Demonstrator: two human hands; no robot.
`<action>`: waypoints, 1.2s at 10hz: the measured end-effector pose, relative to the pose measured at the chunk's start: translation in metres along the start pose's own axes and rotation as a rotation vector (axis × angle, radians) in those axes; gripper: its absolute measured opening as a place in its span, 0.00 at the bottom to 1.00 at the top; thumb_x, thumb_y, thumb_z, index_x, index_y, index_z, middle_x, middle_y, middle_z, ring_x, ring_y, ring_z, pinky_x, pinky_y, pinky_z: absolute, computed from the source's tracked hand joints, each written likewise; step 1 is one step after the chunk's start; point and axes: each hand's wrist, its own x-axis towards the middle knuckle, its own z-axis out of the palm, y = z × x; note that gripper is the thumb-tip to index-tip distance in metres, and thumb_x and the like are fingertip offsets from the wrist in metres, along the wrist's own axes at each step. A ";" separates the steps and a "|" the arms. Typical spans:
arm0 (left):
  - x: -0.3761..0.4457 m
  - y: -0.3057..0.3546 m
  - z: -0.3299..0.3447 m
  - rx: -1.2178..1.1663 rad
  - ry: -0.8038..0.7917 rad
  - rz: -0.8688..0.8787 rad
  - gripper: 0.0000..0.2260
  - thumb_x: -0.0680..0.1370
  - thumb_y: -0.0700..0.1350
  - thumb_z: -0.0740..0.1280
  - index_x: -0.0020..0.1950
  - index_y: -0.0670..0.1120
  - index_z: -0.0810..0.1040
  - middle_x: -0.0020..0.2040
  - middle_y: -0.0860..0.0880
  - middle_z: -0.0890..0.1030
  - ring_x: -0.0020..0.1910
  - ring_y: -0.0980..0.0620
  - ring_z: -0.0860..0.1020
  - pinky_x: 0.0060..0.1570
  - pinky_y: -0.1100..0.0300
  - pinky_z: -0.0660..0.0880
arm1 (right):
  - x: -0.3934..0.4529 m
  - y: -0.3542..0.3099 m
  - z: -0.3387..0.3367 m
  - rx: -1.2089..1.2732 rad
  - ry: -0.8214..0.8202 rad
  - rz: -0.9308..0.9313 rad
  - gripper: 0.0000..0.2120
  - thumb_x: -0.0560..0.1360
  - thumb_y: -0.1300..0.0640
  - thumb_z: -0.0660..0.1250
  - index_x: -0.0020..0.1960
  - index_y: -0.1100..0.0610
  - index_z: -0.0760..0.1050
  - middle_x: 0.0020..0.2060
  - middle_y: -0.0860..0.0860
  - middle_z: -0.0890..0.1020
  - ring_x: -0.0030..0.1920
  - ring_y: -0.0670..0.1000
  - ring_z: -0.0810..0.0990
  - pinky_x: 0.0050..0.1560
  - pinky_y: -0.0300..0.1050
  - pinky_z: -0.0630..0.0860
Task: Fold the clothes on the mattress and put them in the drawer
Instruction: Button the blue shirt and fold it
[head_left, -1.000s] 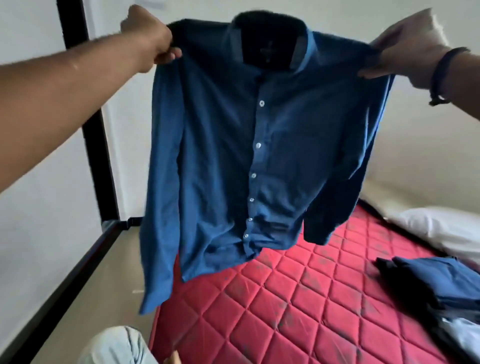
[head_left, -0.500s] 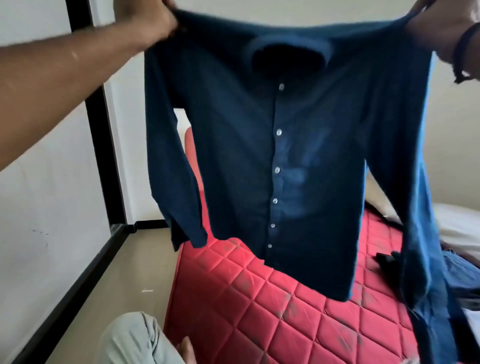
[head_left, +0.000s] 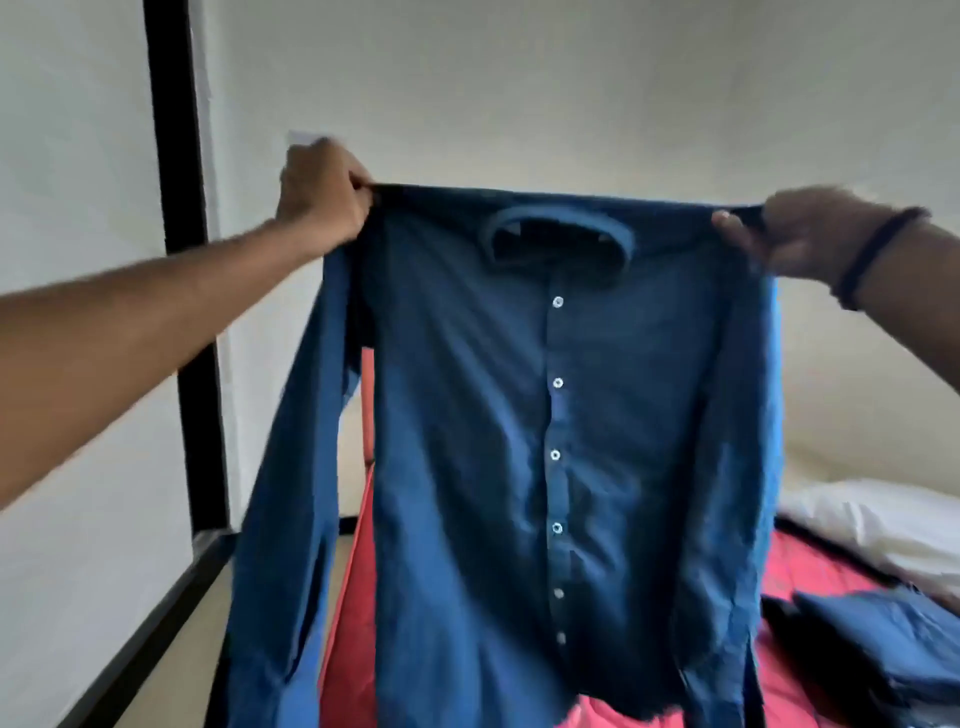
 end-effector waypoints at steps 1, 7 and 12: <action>0.030 0.000 -0.013 -0.029 -0.037 -0.098 0.09 0.76 0.37 0.71 0.54 0.45 0.87 0.48 0.41 0.87 0.39 0.52 0.87 0.45 0.60 0.84 | -0.024 -0.037 0.013 0.258 0.013 0.057 0.14 0.84 0.72 0.52 0.67 0.70 0.70 0.54 0.62 0.80 0.42 0.56 0.87 0.40 0.39 0.83; 0.020 -0.186 0.286 -0.141 -0.315 -0.647 0.08 0.71 0.36 0.74 0.47 0.44 0.88 0.41 0.46 0.87 0.44 0.50 0.86 0.54 0.58 0.82 | 0.137 0.254 -0.004 -0.627 0.244 0.204 0.07 0.76 0.65 0.67 0.45 0.55 0.81 0.38 0.53 0.81 0.33 0.49 0.80 0.36 0.44 0.78; 0.066 -0.186 0.280 -0.334 -0.006 -0.392 0.09 0.74 0.42 0.76 0.52 0.52 0.88 0.48 0.54 0.86 0.48 0.61 0.82 0.42 0.77 0.75 | 0.195 0.212 0.011 -0.701 0.243 -0.263 0.06 0.66 0.61 0.69 0.38 0.51 0.82 0.33 0.50 0.80 0.32 0.49 0.77 0.35 0.46 0.78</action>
